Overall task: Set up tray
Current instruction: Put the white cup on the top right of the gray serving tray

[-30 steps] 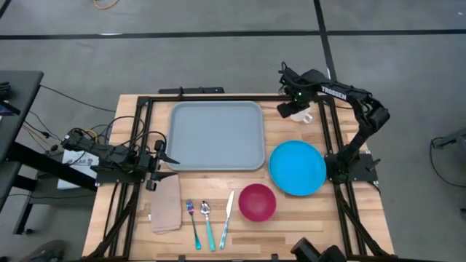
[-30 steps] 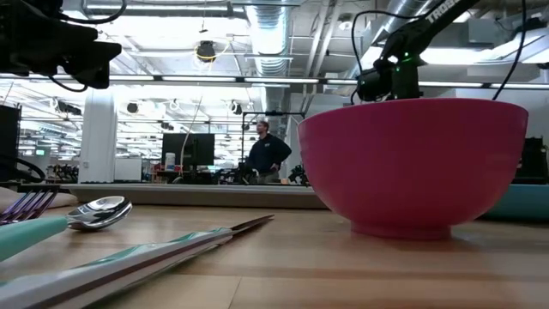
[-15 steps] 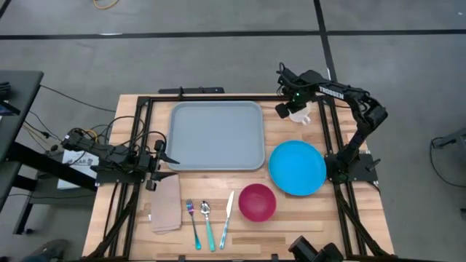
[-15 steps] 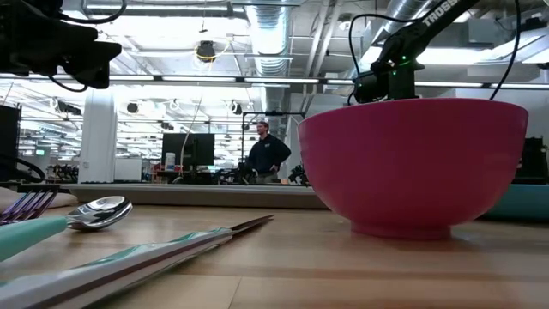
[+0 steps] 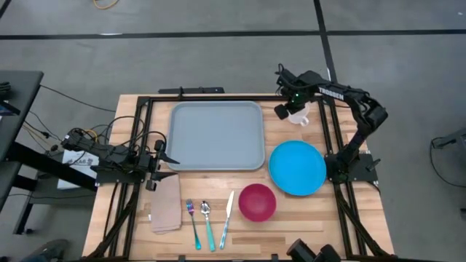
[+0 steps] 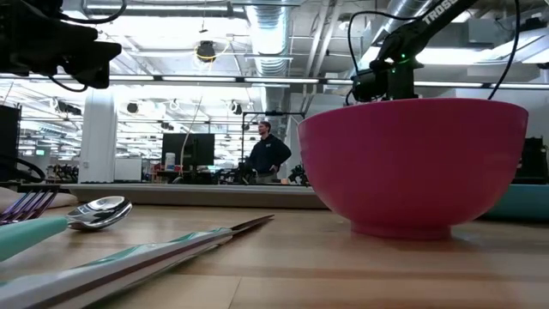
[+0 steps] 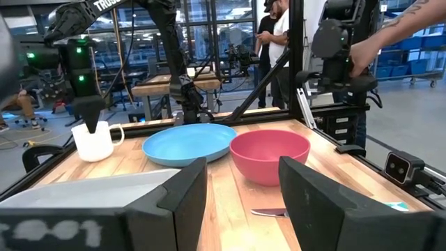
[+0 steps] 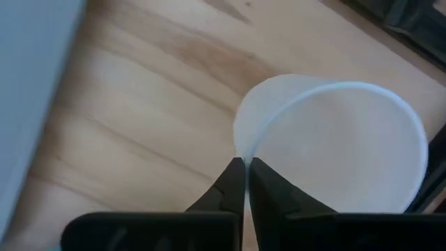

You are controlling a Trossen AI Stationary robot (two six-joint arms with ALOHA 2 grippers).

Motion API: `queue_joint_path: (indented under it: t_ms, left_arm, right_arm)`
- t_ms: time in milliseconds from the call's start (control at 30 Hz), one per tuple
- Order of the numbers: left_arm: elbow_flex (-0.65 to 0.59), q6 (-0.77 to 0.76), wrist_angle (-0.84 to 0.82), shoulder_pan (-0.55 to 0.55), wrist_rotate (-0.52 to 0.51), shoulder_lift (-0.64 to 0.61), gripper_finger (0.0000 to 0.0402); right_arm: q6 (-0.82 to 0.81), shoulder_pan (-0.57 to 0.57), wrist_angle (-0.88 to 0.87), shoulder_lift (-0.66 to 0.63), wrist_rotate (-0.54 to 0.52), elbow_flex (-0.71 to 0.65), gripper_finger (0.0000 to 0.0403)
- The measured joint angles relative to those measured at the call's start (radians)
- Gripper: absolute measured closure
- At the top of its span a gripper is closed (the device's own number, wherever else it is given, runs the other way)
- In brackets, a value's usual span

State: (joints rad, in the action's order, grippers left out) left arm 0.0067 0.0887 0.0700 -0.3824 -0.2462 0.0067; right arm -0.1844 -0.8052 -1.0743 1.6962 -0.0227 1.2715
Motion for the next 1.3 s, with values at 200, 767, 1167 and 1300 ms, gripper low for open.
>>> queue_joint_path:
  t_ms: [200, 767, 1167, 1300]
  left_arm:
    - [0.000, 0.001, 0.000, 0.000, 0.000, 0.000, 0.0233]
    - [0.000, -0.001, 0.000, 0.000, 0.000, 0.000, 0.0233]
    - [0.000, -0.002, 0.000, 0.000, 0.000, 0.000, 0.0233]
    - [0.000, -0.001, 0.000, 0.000, 0.000, 0.000, 0.0233]
  right_arm:
    - [0.034, 0.042, -0.075, -0.001, -0.004, 0.112, 0.0400]
    - [0.091, 0.314, -0.152, 0.110, 0.025, 0.566, 0.0402]
    - [0.217, 0.371, -0.240, 0.409, 0.014, 0.832, 0.0403]
    - [0.246, 0.353, -0.290, 0.493, -0.008, 0.898, 0.0403]
